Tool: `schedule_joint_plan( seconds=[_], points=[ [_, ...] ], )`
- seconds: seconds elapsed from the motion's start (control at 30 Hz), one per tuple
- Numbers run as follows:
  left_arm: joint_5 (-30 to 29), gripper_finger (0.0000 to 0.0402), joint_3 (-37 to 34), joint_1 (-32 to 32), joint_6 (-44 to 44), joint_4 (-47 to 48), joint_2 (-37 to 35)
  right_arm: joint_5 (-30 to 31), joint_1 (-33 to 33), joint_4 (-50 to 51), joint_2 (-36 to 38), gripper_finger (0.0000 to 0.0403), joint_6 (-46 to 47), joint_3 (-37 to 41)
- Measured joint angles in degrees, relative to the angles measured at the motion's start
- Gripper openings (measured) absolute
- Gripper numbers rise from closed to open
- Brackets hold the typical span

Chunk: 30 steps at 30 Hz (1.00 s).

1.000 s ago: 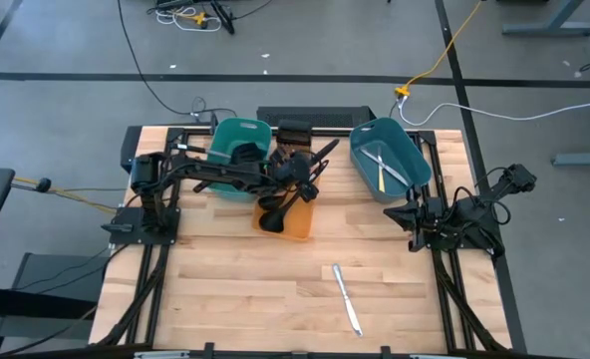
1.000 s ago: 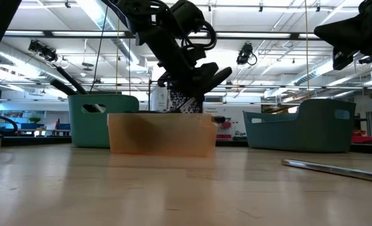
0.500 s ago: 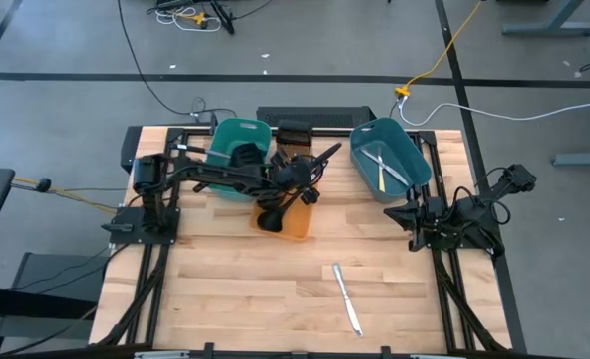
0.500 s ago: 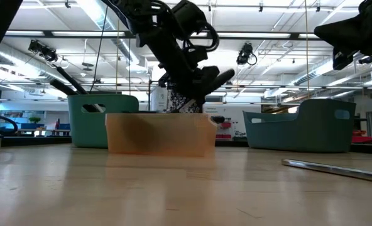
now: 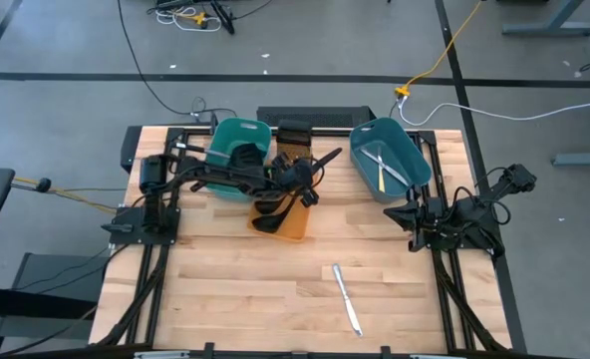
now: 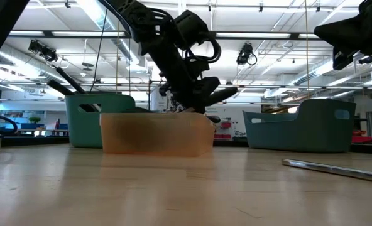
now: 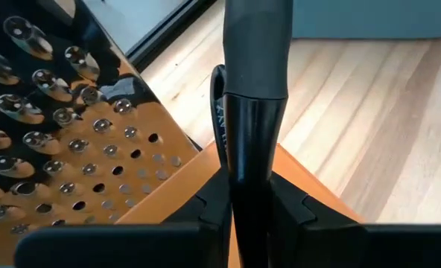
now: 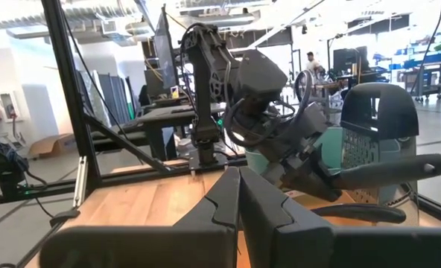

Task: Pick & Place Kitchen Items
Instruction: Put the black ladle into the orange bin

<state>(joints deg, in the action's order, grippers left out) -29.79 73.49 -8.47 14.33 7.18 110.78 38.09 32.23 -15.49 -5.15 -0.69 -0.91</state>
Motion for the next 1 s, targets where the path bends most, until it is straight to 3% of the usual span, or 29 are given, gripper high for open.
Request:
schedule_joint_plan(
  seconds=[0.17,0.47,0.77,1.0],
  points=[
    [2.4,0.0076,0.0,-0.7,0.1,0.0,0.0,0.0,0.0,0.0,0.0,0.0016,0.0,0.0],
    [5.3,0.0060,0.0,-1.1,-1.6,0.0,0.0,0.0,0.0,0.0,0.0,0.0016,0.0,0.0],
    [8.0,0.0101,0.0,-1.1,-3.0,0.2,0.0,0.0,0.0,0.0,0.0,0.0016,-0.2,0.0],
    [8.0,0.0099,0.0,-1.1,-3.5,0.8,0.0,0.0,0.0,0.1,0.0,0.0016,-0.2,0.0]
  ],
)
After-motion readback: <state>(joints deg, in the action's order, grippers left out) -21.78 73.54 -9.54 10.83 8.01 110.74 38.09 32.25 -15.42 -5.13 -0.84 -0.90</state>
